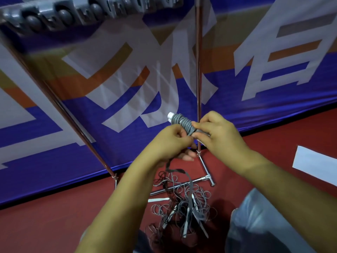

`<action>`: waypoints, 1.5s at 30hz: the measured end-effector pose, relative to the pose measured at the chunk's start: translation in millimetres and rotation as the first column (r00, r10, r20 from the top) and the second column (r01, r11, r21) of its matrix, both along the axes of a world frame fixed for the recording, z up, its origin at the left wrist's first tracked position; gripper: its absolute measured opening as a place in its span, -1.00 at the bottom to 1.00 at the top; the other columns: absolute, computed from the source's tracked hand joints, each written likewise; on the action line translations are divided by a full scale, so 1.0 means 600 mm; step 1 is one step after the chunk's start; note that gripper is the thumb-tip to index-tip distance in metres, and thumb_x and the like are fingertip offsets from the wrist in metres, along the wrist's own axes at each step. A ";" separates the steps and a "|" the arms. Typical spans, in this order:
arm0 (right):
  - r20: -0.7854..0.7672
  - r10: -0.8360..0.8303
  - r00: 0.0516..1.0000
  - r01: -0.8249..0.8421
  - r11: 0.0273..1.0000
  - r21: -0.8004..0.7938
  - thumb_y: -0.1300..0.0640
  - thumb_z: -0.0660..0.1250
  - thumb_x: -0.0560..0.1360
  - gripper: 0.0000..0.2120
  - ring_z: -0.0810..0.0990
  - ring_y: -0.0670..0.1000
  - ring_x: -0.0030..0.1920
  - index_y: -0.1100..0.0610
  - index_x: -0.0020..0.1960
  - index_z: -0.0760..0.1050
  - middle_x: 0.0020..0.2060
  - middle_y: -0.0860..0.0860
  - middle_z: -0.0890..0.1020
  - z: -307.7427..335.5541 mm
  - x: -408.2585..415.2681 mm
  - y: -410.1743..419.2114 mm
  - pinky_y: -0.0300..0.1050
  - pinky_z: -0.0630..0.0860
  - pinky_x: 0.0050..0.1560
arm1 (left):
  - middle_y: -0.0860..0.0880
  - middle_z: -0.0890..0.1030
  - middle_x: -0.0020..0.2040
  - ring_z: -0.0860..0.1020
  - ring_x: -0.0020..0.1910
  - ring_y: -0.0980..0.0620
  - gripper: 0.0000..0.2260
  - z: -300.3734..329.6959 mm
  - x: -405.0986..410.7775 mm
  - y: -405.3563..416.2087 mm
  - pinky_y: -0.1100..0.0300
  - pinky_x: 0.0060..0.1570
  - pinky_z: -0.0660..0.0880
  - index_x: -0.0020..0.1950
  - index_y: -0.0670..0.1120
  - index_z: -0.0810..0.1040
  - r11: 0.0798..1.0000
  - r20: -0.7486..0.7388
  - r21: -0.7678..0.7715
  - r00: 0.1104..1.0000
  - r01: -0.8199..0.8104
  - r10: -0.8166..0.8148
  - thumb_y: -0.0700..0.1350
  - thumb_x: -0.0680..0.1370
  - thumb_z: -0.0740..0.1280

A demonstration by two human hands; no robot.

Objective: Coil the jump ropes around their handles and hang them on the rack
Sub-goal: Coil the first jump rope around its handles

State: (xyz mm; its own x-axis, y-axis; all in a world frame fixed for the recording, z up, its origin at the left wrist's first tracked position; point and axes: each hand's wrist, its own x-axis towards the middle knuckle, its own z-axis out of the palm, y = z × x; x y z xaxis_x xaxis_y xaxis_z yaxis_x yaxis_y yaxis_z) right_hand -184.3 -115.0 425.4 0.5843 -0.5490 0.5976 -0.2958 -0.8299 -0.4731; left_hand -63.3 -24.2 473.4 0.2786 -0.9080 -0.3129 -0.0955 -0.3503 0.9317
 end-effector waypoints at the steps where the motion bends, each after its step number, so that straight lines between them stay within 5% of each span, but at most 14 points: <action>1: 0.038 -0.013 0.999 0.012 1.000 0.023 0.25 0.45 0.36 -0.74 0.48 -0.08 -0.26 0.28 0.03 0.64 -0.19 0.10 0.54 0.000 0.005 0.001 -0.43 0.39 -0.16 | -0.17 0.62 -0.29 0.61 -0.44 0.05 -0.78 -0.007 -0.006 0.001 0.26 -0.44 0.56 -0.25 -0.17 0.35 0.996 -0.137 -0.034 0.987 -0.084 0.079 -0.37 0.55 0.26; 6: 0.142 -0.053 0.988 0.028 0.985 0.169 0.32 0.47 0.37 -0.72 0.46 -0.17 -0.19 0.26 0.08 0.63 -0.16 -0.05 0.46 -0.007 0.025 0.021 -0.62 0.30 -0.10 | -0.11 0.62 -0.36 0.28 -0.60 0.17 -0.74 -0.047 -0.002 0.013 0.37 -0.64 0.17 -0.28 -0.12 0.31 0.953 -0.414 -0.108 0.884 -0.284 0.217 -0.39 0.51 0.27; 10: 0.211 -0.073 0.975 0.010 0.958 0.288 0.31 0.48 0.38 -0.73 0.49 -0.17 -0.16 0.25 0.08 0.63 -0.15 -0.03 0.50 -0.005 0.028 0.035 -0.58 0.34 -0.09 | -0.12 0.63 -0.31 0.23 -0.58 0.17 -0.88 -0.046 0.016 0.031 0.37 -0.60 0.12 -0.15 -0.18 0.45 0.964 -0.415 -0.099 0.891 -0.246 0.185 -0.16 0.55 0.26; 17: 0.297 -0.078 0.952 -0.073 0.883 0.464 0.30 0.47 0.40 -0.72 0.54 -0.13 -0.10 0.18 0.10 0.64 -0.12 -0.08 0.53 0.019 0.020 0.054 -0.47 0.42 -0.09 | -0.08 0.53 -0.44 0.22 -0.58 0.17 -0.60 -0.037 0.022 0.050 0.36 -0.57 0.12 -0.11 -0.24 0.59 0.996 -0.347 -0.031 0.935 -0.082 0.066 0.09 0.50 0.20; 21: 0.343 -0.046 0.938 -0.161 0.820 0.550 0.32 0.45 0.41 -0.70 0.56 -0.19 -0.11 0.11 0.11 0.62 -0.09 -0.10 0.55 0.033 0.008 0.063 -0.46 0.43 -0.09 | -0.09 0.63 -0.27 0.40 -0.49 0.17 -0.69 -0.047 0.036 0.063 0.35 -0.48 0.36 -0.11 -0.18 0.67 0.986 -0.542 -0.165 0.835 0.006 -0.096 0.05 0.35 0.50; 24: 0.389 -0.041 0.920 -0.217 0.773 0.596 0.33 0.44 0.41 -0.67 0.58 -0.22 -0.13 -0.04 0.03 0.59 -0.09 -0.10 0.57 0.042 0.000 0.065 -0.44 0.45 -0.08 | -0.13 0.66 -0.19 0.62 -0.26 0.08 -0.79 -0.048 0.033 0.067 0.12 -0.12 0.60 -0.17 -0.18 0.65 0.966 -0.602 -0.258 0.781 0.006 -0.166 -0.10 0.30 0.56; 26: 0.420 -0.056 0.906 -0.250 0.729 0.637 0.33 0.45 0.40 -0.66 0.60 -0.22 -0.12 -0.10 -0.04 0.59 -0.08 -0.07 0.60 0.044 -0.004 0.064 -0.39 0.47 -0.07 | -0.13 0.66 -0.23 0.62 -0.28 0.09 -0.94 -0.038 0.026 0.068 0.16 -0.14 0.60 -0.25 -0.16 0.65 0.965 -0.548 -0.258 0.830 -0.052 -0.103 -0.21 0.36 0.50; 29: 0.474 -0.107 0.874 -0.315 0.618 0.720 0.34 0.45 0.40 -0.69 0.65 -0.11 -0.09 -0.09 -0.10 0.63 -0.06 0.02 0.67 0.049 -0.007 0.066 -0.29 0.53 -0.09 | -0.11 0.65 -0.27 0.49 -0.43 0.14 -0.84 -0.026 0.019 0.069 0.30 -0.36 0.48 -0.35 -0.09 0.63 0.951 -0.397 -0.293 0.917 -0.100 -0.026 -0.26 0.42 0.40; 34: 0.523 -0.182 0.833 -0.415 0.421 0.807 0.36 0.42 0.40 -0.76 0.69 -0.03 -0.15 0.02 -0.21 0.68 -0.16 0.05 0.72 0.064 -0.007 0.070 -0.20 0.56 -0.14 | -0.02 0.54 -0.40 0.41 -0.45 0.15 -0.91 -0.021 0.005 0.073 0.34 -0.38 0.38 -0.35 -0.05 0.58 0.903 -0.180 -0.384 0.975 -0.194 0.133 -0.18 0.36 0.42; 41: 0.542 -0.147 0.827 -0.416 0.488 0.767 0.34 0.41 0.42 -0.78 0.68 -0.10 -0.24 0.01 -0.13 0.64 -0.24 -0.04 0.72 0.083 -0.008 0.088 -0.32 0.54 -0.23 | 0.12 0.51 -0.48 0.40 -0.47 0.23 -0.78 -0.007 -0.017 0.086 0.44 -0.40 0.34 -0.16 -0.32 0.47 0.825 -0.072 -0.521 0.975 -0.218 0.212 -0.17 0.46 0.40; 45: 0.557 -0.148 0.817 -0.432 0.483 0.762 0.34 0.42 0.40 -0.78 0.68 -0.09 -0.27 0.02 -0.15 0.64 -0.27 -0.03 0.71 0.090 -0.012 0.090 -0.31 0.54 -0.24 | 0.05 0.43 -0.44 0.35 -0.43 0.14 -0.89 -0.011 -0.005 0.093 0.36 -0.39 0.33 -0.26 -0.04 0.55 0.856 -0.077 -0.474 0.978 -0.207 0.194 -0.05 0.45 0.36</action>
